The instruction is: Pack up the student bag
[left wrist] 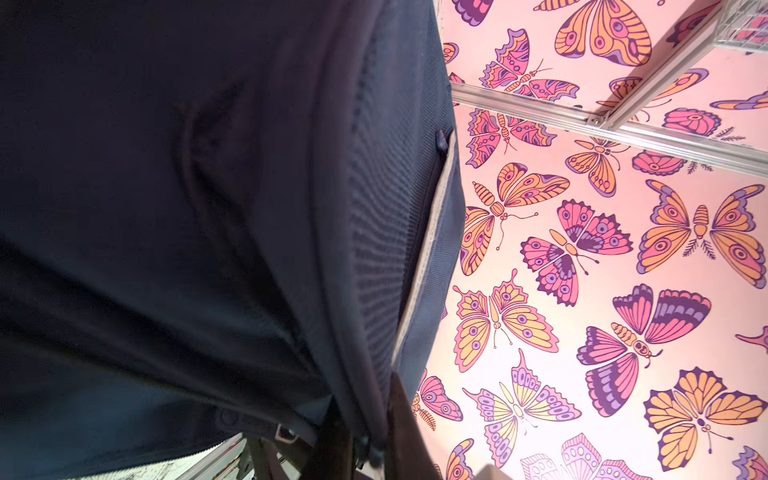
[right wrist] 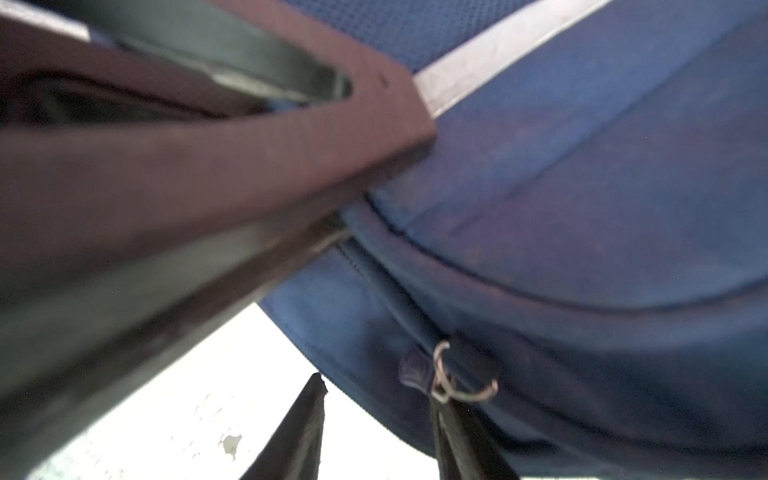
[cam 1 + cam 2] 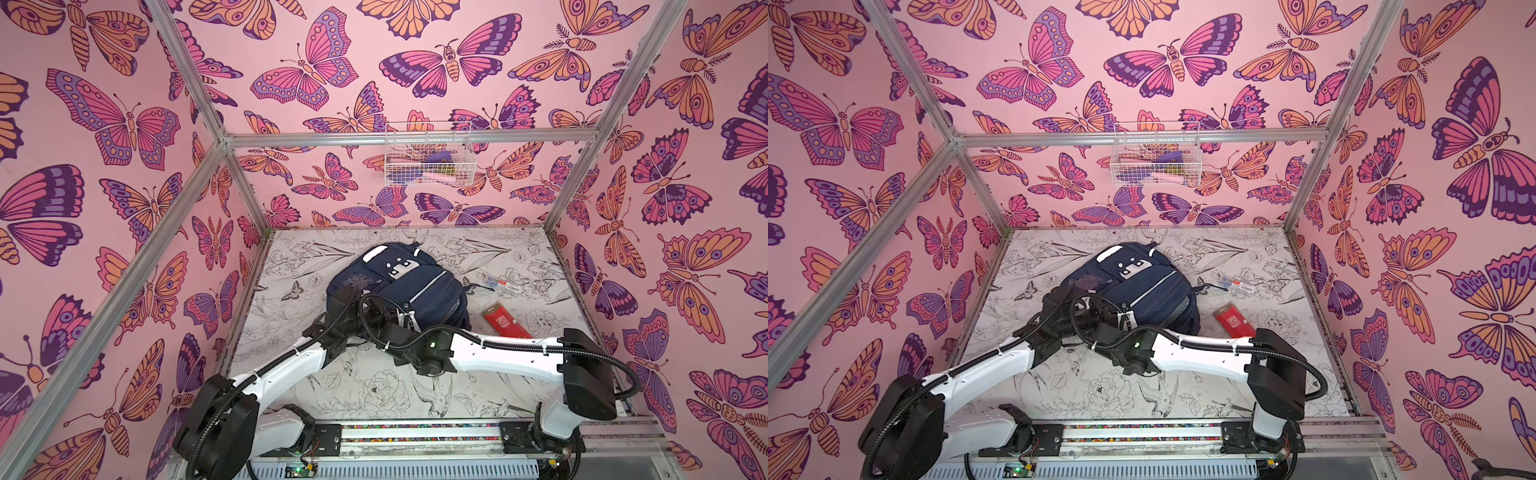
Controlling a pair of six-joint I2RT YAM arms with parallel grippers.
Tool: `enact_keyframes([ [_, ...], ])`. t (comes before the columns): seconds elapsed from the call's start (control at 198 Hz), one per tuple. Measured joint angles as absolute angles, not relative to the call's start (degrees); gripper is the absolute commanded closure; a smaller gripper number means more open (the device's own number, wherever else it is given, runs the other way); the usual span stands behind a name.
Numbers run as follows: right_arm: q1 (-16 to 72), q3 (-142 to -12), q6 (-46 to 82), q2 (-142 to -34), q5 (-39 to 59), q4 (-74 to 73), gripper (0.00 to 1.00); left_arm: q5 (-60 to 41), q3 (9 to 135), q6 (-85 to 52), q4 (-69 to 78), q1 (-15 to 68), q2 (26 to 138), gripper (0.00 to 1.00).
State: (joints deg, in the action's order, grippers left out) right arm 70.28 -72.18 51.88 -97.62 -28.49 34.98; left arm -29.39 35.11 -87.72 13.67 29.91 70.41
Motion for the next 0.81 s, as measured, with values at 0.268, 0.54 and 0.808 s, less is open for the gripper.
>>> enact_keyframes([
  [0.268, 70.0, -66.7, 52.7, -95.3, -31.0, 30.7, 0.6, -29.5, 35.0, -88.0, 13.7, 29.9, 70.4, 1.0],
  [0.54, 69.2, -66.7, 52.7, -95.9, -31.9, 29.1, 0.69, -29.6, 34.8, -88.1, 14.5, 29.9, 70.8, 1.0],
  [0.808, 67.5, -67.0, 54.0, -96.6, -32.3, 29.6, 0.95, -29.6, 34.1, -88.1, 15.2, 29.6, 70.8, 1.0],
])
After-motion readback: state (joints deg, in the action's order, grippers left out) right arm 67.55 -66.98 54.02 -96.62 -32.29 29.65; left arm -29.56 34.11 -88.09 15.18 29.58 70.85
